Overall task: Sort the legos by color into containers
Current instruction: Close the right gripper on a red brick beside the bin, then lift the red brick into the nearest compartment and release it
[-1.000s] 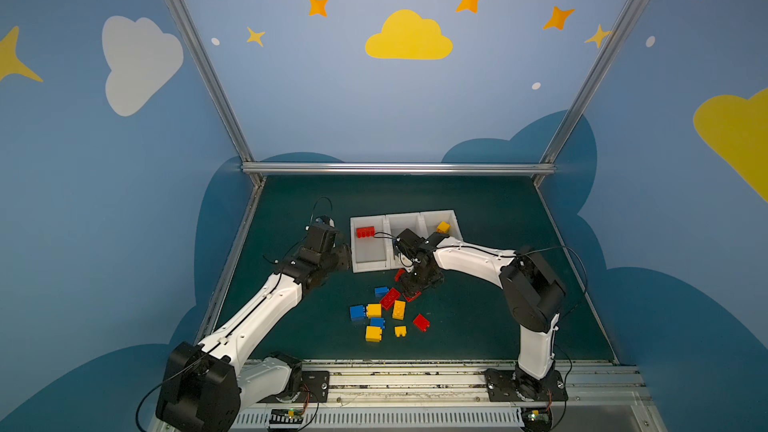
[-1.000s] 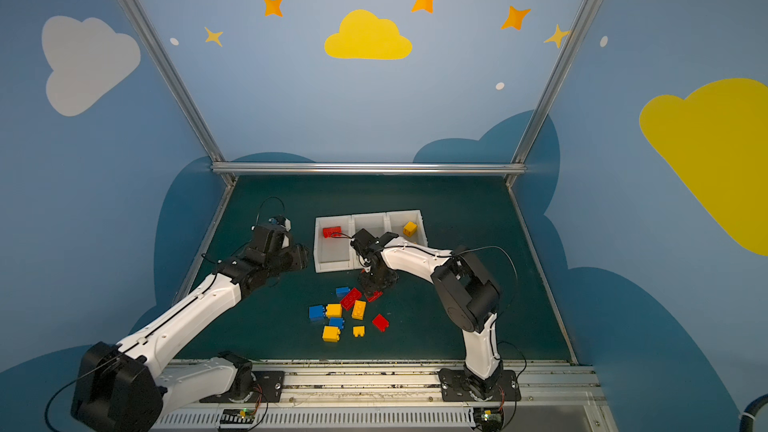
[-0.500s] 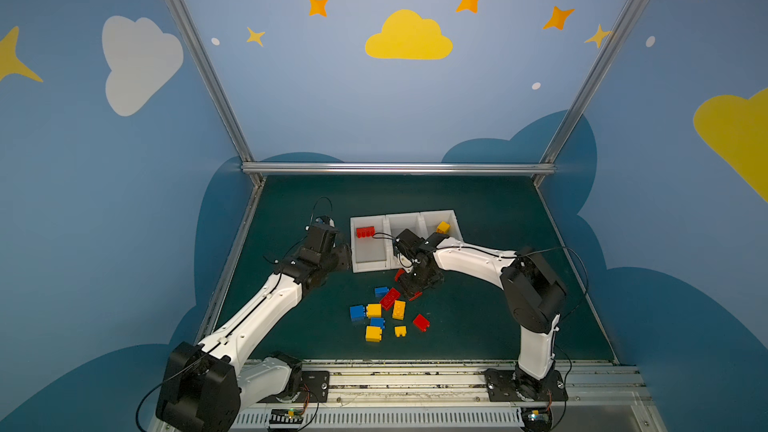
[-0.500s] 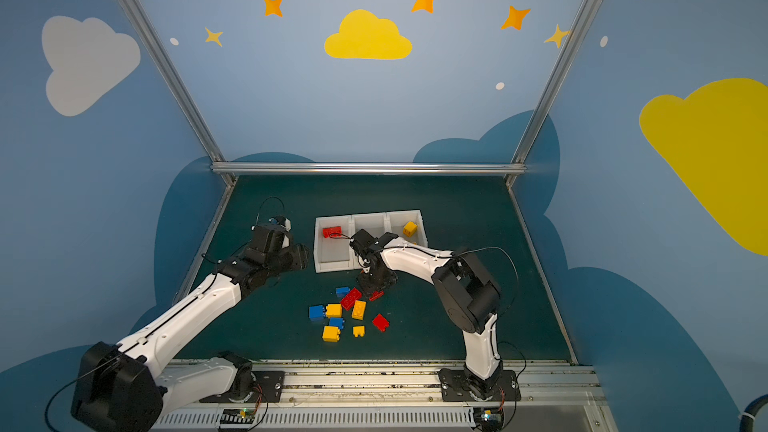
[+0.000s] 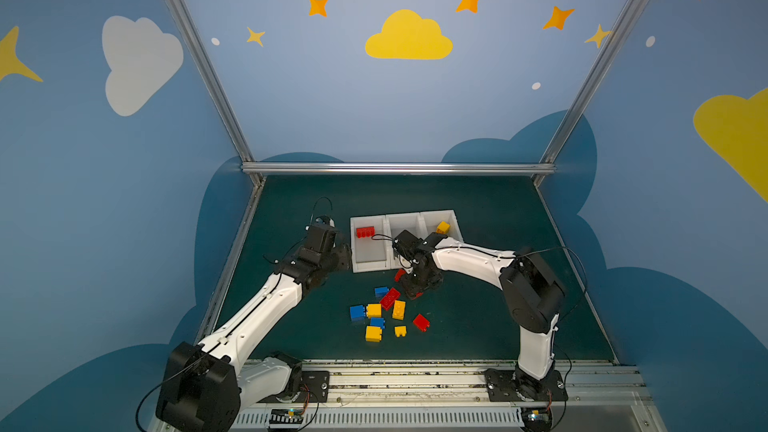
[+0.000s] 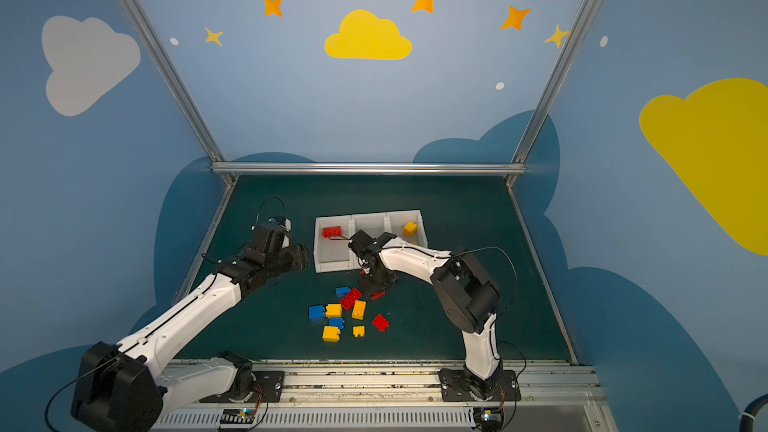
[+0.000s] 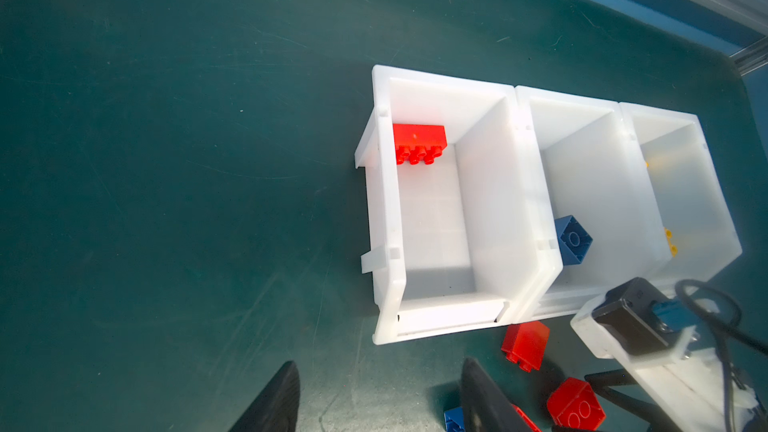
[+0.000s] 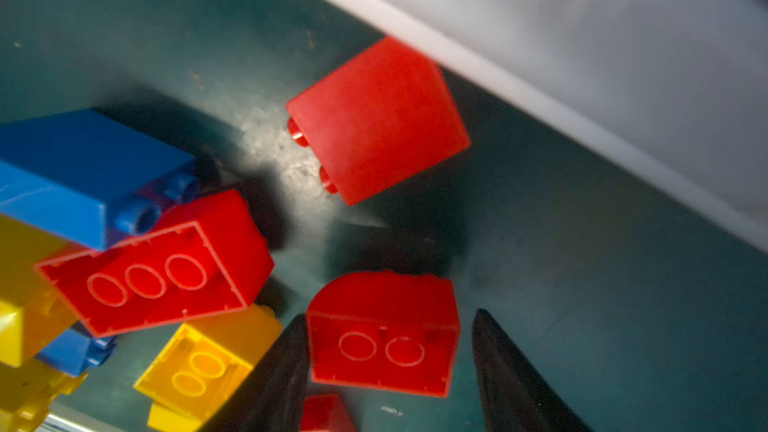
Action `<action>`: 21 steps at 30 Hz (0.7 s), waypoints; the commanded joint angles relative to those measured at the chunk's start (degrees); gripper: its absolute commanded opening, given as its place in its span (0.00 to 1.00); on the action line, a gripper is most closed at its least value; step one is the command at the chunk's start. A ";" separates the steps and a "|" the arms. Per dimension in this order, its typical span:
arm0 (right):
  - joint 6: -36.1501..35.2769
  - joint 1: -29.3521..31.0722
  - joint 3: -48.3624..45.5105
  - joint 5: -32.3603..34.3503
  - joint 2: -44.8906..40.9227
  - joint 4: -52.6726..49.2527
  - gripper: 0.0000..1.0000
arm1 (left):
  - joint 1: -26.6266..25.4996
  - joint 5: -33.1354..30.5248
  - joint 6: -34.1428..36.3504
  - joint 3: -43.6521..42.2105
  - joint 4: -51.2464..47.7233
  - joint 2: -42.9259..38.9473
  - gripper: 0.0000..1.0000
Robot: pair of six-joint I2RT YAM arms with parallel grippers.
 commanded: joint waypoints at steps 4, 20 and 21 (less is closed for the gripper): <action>0.39 0.54 1.16 0.47 1.25 -1.80 0.53 | 0.27 0.19 -0.48 -1.03 -0.01 -0.86 0.62; -5.19 0.12 11.95 -0.05 -2.39 -6.92 0.46 | 0.29 -0.77 -0.55 -2.56 -0.92 -4.12 0.62; -5.91 0.15 13.68 -0.21 -2.14 -7.13 0.46 | 0.23 -0.77 -0.75 -2.85 -1.09 -4.59 0.62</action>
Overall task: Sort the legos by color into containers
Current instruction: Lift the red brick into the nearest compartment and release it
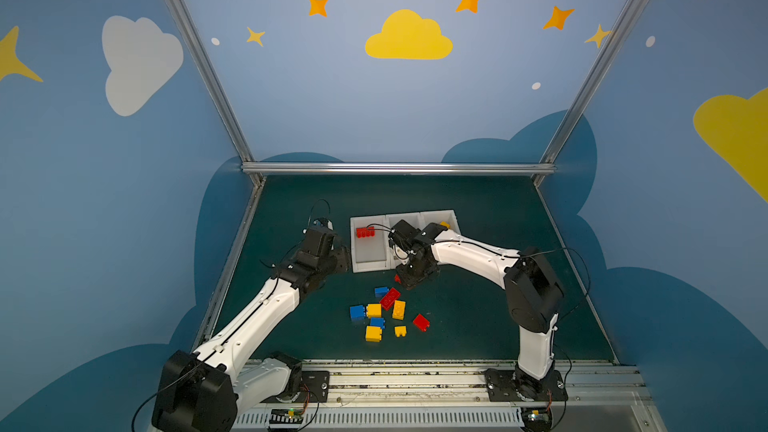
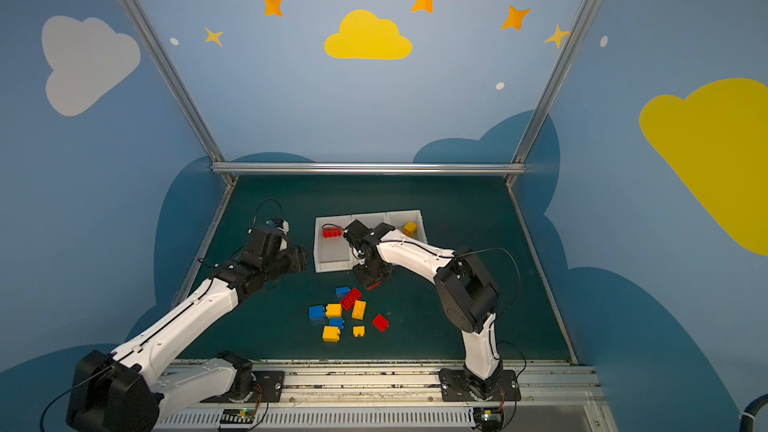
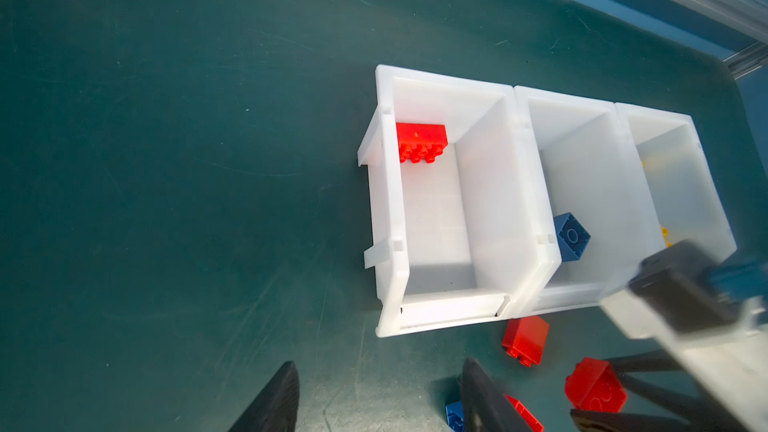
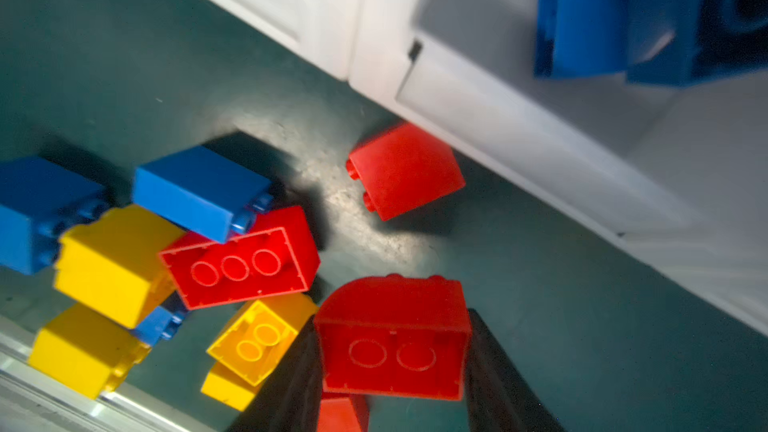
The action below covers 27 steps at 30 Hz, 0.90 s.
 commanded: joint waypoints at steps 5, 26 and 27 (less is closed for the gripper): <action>-5.67 -0.30 12.47 -2.34 1.03 -1.33 0.46 | 0.25 -0.01 -1.35 -1.86 -1.74 -3.45 0.62; -9.14 -0.36 36.91 -5.29 20.53 -1.67 0.65 | 0.25 1.75 -2.53 -5.05 -2.60 -7.33 0.63; -9.15 -0.36 36.86 -5.05 20.45 -1.74 0.65 | 0.25 1.84 -2.55 -5.11 -2.60 -7.30 0.63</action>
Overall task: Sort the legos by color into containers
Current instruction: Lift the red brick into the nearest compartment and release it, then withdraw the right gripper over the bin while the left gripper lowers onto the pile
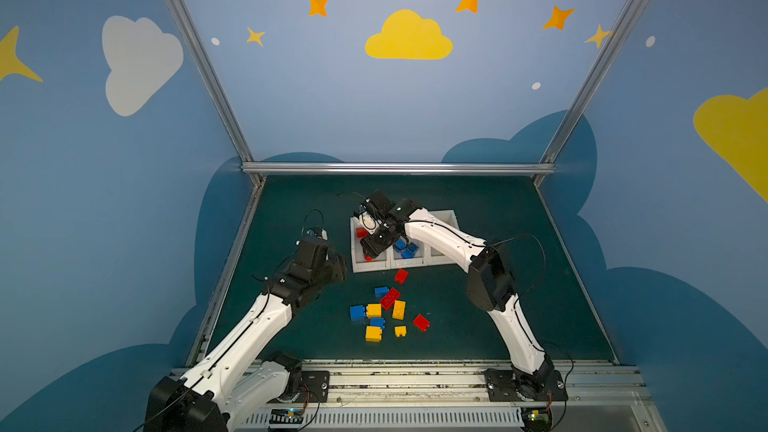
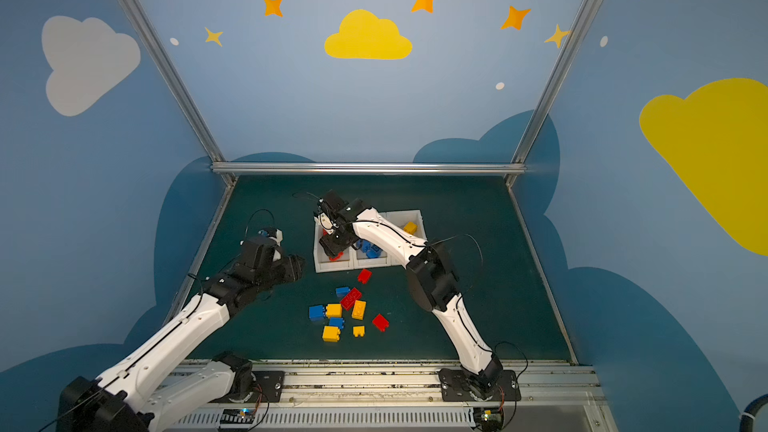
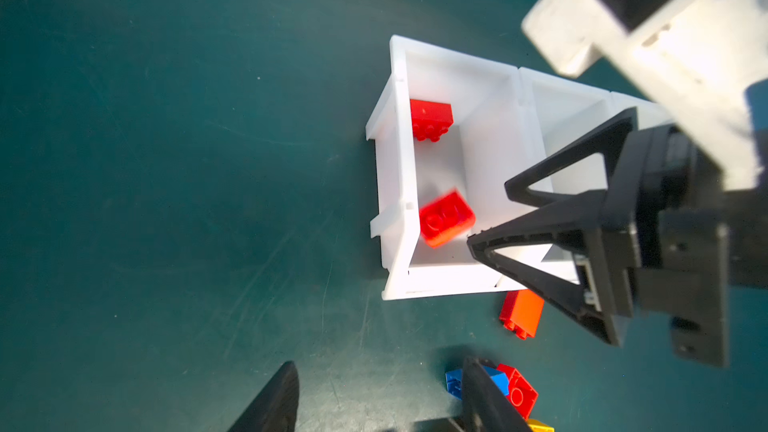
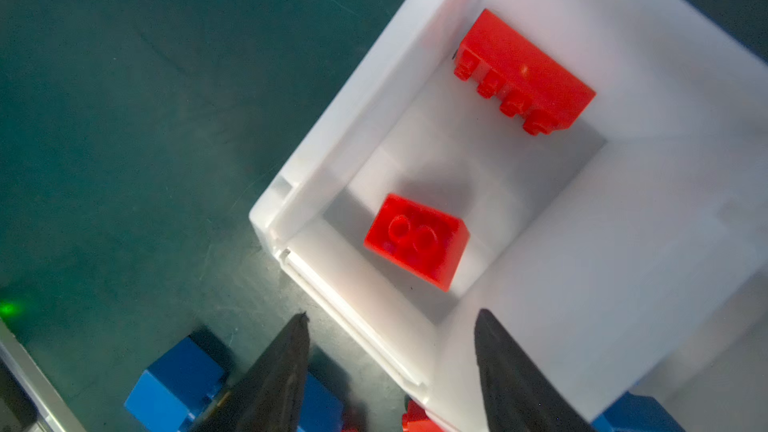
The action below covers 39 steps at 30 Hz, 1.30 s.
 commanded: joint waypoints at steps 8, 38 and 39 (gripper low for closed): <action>0.56 -0.64 0.61 -0.04 -3.64 -0.15 0.66 | 0.19 3.16 0.93 -0.66 -0.07 -0.26 0.63; 12.22 -12.79 -44.24 6.29 -39.76 11.84 0.67 | -15.05 12.27 -3.35 3.92 7.51 22.15 0.64; 12.41 -12.99 -44.76 6.21 -39.97 11.96 0.67 | -15.09 12.66 -3.55 4.10 7.76 22.93 0.64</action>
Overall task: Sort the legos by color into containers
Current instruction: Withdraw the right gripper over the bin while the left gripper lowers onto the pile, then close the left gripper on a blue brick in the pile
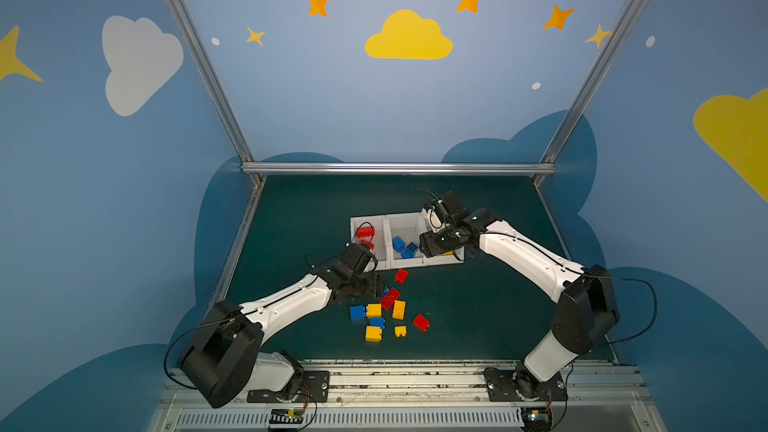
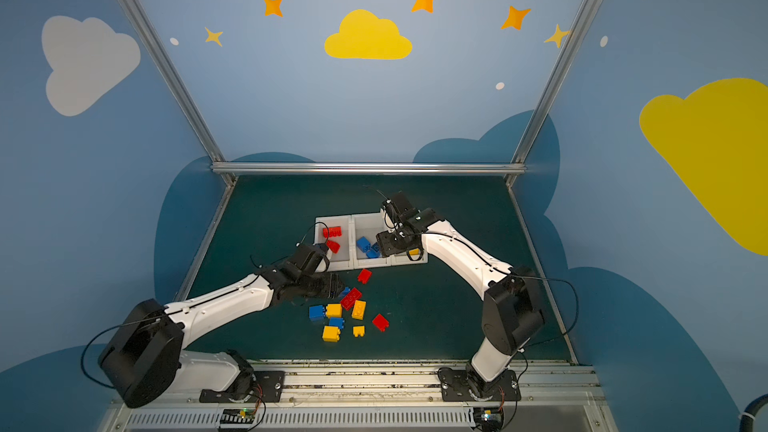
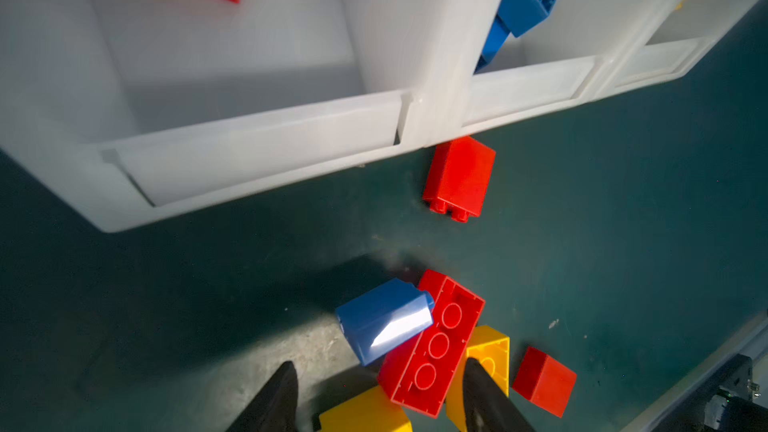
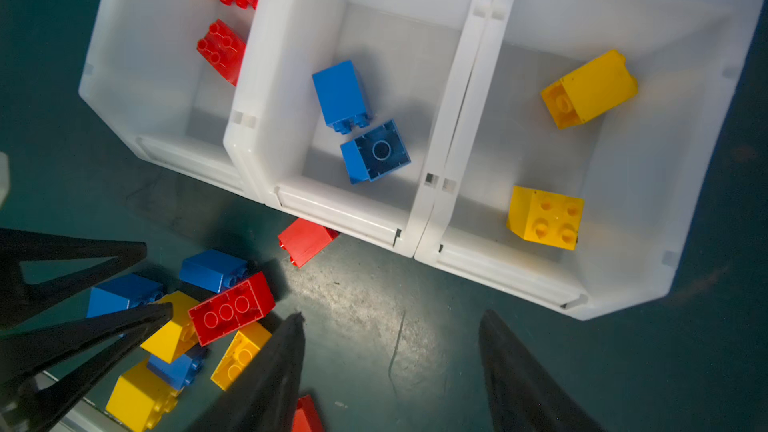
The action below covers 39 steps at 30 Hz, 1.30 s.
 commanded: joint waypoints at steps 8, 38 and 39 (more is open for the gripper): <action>1.34 -0.93 -1.97 -0.01 -2.85 1.86 0.67 | -1.22 3.24 -1.02 4.06 1.25 5.90 0.64; 1.33 -1.66 -1.84 -1.77 -0.85 2.25 0.66 | -2.60 -1.96 0.32 9.52 -4.33 14.10 0.56; 1.27 -1.71 -1.78 -1.77 -0.79 2.21 0.66 | -2.64 -2.25 0.53 9.63 -4.40 14.24 0.55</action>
